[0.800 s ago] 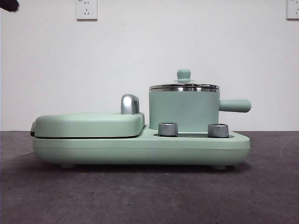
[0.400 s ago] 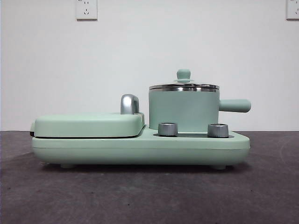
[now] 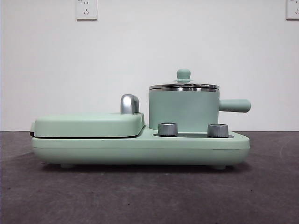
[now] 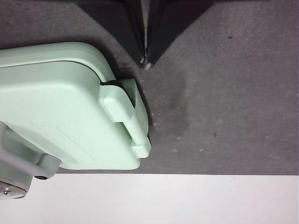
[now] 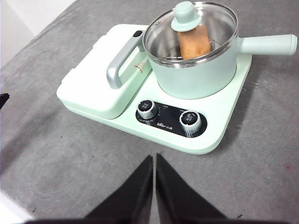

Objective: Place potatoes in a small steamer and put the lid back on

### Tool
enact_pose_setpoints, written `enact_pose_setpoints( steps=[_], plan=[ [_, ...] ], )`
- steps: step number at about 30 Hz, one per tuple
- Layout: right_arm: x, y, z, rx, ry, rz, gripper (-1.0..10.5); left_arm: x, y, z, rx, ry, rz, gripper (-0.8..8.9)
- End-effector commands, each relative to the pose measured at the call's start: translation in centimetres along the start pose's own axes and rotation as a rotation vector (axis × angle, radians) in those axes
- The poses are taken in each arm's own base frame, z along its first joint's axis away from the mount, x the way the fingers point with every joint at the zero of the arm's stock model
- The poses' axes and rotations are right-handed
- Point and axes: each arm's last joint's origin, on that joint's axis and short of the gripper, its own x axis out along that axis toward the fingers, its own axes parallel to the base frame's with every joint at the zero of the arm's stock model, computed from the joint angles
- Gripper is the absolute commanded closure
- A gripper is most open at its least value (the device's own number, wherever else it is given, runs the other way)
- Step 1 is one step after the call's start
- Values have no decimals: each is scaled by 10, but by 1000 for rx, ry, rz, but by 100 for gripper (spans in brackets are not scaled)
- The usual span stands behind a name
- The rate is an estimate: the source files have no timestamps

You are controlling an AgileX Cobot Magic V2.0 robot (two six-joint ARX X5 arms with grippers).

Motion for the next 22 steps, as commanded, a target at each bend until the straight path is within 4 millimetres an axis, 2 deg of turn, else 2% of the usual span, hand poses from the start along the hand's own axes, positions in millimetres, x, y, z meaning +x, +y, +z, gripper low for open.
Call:
enact_pose_setpoints(
  steps=[1,12,15,19,22],
  plan=[
    [-2,1,3,-12,-15,8,941,2,1,-5,-9,7,4,808],
    [-2,2,3,-14,-24,10,941,2,1,-5,-9,7,4,808],
    [-2,-6,0,-61,-132,-114,940,2,1,-5,-9,7,4,808],
    [7,-27,-21,-48,-303,-187,940,2,1,-5,-9,7,4,808],
    [24,-50,-50,-42,-421,-297,940,2,1,-5,-9,7,4,808]
  ],
)
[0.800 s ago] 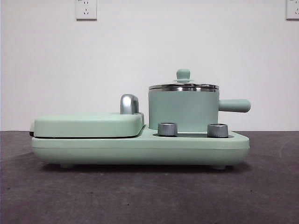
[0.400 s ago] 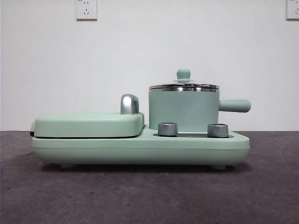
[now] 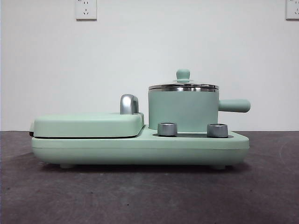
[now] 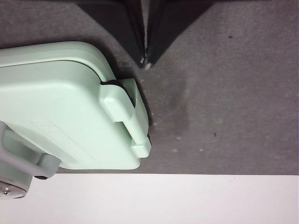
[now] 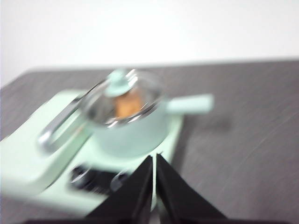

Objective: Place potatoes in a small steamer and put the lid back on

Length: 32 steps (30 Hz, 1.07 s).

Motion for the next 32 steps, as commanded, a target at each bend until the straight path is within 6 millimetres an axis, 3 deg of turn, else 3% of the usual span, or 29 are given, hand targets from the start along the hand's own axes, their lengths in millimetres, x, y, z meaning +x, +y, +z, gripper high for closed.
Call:
enact_pose_setpoints(
  steps=[1,5,6,7,10,32],
  plan=[
    [13,-18,-36,-33,-79,-113,941,2,1,-5,-9,7,2,808],
    [28,-45,-101,-58,-153,-222,940,2,1,-5,-9,7,3,808],
    [29,-50,-120,-37,-71,-255,940,2,1,-5,-9,7,3,808],
    [24,-51,-121,-55,-18,-299,938,2,1,-5,-9,9,3,808],
    [25,-52,-116,-129,-85,-292,936,1,1,-4,-9,6,3,808],
    [25,-51,-118,-106,-61,-258,935,1,0,-3,-8,0,3,808]
  ],
)
